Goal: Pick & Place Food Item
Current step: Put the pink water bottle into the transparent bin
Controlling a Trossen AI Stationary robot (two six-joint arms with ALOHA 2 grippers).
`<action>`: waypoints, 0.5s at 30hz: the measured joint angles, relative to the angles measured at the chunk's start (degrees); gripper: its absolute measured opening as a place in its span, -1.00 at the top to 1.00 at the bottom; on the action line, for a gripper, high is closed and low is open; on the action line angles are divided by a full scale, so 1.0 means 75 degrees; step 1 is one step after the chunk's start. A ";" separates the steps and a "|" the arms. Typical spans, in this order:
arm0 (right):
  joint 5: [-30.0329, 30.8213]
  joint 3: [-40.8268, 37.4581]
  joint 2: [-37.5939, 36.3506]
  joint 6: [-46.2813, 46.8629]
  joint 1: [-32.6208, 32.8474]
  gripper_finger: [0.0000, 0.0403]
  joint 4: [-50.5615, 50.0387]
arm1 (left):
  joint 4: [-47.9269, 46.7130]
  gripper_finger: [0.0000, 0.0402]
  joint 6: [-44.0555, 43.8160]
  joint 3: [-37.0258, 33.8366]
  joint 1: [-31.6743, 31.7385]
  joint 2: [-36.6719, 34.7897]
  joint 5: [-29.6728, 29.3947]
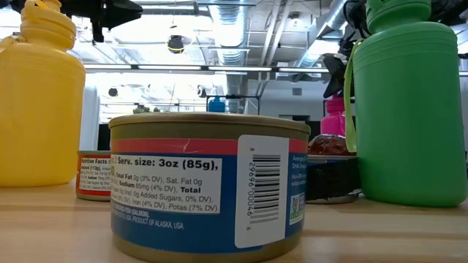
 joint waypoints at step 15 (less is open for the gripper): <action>-0.0122 0.0148 -0.0006 -0.0252 0.0020 0.80 -0.0199 | -0.0396 0.62 -0.0013 0.0003 0.0000 0.0000 0.0000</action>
